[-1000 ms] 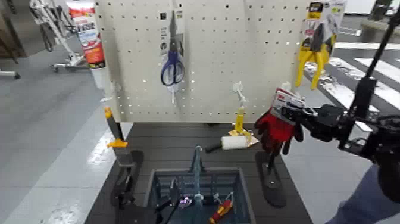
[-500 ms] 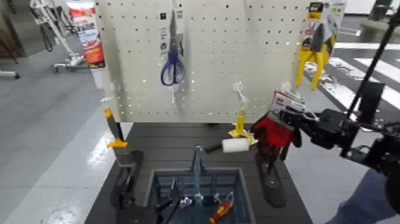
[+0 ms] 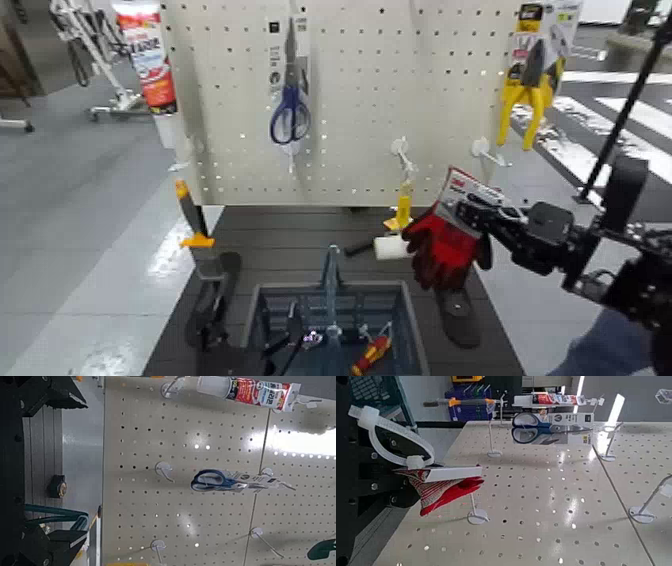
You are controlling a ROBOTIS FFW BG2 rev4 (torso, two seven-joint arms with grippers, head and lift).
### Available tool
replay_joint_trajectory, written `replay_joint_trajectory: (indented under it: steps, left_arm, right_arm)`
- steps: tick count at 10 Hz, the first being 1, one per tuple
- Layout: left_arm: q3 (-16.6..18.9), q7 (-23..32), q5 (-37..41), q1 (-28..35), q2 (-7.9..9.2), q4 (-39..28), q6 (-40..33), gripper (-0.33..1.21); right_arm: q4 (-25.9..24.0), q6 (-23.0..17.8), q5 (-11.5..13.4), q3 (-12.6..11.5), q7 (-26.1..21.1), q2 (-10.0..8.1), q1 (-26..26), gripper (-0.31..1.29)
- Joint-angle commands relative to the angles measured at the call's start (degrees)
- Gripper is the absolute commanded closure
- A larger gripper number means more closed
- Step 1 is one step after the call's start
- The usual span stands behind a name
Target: Put the red colored gloves into the crate.
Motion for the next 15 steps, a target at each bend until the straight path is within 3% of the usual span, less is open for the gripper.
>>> replay_joint_trajectory:
  steps: [1, 4, 6, 10, 13, 15]
  left_arm:
    - [-0.11, 0.16, -0.03, 0.00, -3.60, 0.00, 0.18, 0.15]
    - [-0.38, 0.51, 0.05, -0.09, -3.34, 0.18, 0.35, 0.15]
    - [-0.99, 1.13, 0.32, -0.35, -2.72, 0.35, 0.35, 0.15]
    - [-1.78, 1.83, 0.67, -0.62, -2.11, 0.53, 0.44, 0.15]
    - [-1.96, 1.92, 0.76, -0.70, -2.02, 0.62, 0.35, 0.15]
    - [-2.05, 1.92, 0.76, -0.79, -1.93, 0.62, 0.26, 0.15]
  right_arm:
    - [-2.26, 2.24, -3.37, 1.38, -0.74, 1.22, 2.91, 1.07]
    - [-1.91, 3.12, -6.18, 3.75, -1.62, 2.62, 4.93, 1.07]
    - [-0.85, 2.95, -7.23, 5.16, -1.62, 2.53, 4.76, 1.07]
    - [4.95, -0.31, -8.82, 9.82, -0.83, 2.80, 3.18, 1.07]
    - [9.96, -3.56, -8.64, 13.33, 0.31, 3.06, 1.24, 1.07]
    - [12.42, -5.40, -5.83, 14.65, 1.10, 3.15, 0.10, 1.07]
